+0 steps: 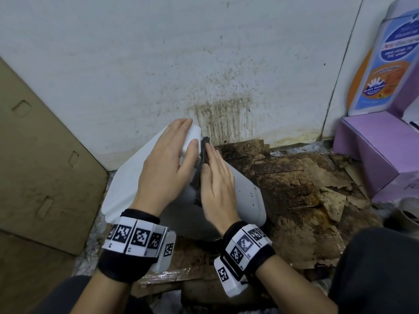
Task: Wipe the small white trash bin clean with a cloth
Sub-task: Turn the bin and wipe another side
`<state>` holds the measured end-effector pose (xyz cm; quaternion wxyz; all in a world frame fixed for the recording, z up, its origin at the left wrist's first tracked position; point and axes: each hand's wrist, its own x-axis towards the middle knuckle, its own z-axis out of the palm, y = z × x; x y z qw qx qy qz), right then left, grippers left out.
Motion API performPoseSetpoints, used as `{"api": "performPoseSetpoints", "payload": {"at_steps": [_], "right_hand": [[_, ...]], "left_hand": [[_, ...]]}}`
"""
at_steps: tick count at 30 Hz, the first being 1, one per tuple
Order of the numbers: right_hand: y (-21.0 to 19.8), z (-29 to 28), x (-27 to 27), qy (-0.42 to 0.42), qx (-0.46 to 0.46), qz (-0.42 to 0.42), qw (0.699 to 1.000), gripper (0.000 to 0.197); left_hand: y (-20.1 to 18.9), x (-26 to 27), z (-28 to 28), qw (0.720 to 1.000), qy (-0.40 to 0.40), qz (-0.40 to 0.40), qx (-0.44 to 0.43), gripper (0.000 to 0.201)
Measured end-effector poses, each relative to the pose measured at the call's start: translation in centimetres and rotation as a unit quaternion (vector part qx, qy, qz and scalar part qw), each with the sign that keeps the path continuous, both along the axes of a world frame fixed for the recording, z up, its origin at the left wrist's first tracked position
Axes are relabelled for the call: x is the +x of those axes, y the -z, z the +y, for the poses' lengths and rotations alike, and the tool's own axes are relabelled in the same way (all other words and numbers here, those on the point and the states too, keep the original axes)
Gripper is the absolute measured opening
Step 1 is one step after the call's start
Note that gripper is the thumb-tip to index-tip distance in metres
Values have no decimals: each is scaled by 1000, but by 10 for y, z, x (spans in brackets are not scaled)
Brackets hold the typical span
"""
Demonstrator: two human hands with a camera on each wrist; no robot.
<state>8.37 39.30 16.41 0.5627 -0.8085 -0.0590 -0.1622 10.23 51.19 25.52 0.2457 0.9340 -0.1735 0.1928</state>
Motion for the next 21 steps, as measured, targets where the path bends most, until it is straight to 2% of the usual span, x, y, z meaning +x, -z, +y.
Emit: {"api": "performPoseSetpoints", "payload": {"at_steps": [4,9,12,17,21], "right_hand": [[36,-20,-1,37,17,38,998,62],[90,-57,-11,116,37,142,982,66],[104,-67,-10,134,49,166,976,67],[79,-52,-4,116,49,177,976,53],[29,-19,-2,60,48,97,992,63]], "left_hand": [[-1,0,4,1000,-7,-3,-3,57],[0,-3,3,1000,-2,-6,-6,56],[0,-5,0,1000,-5,-10,-3,57],[-1,-8,-2,1000,-20,-17,4,56],[2,-8,-2,999,-25,-24,8,56]]}}
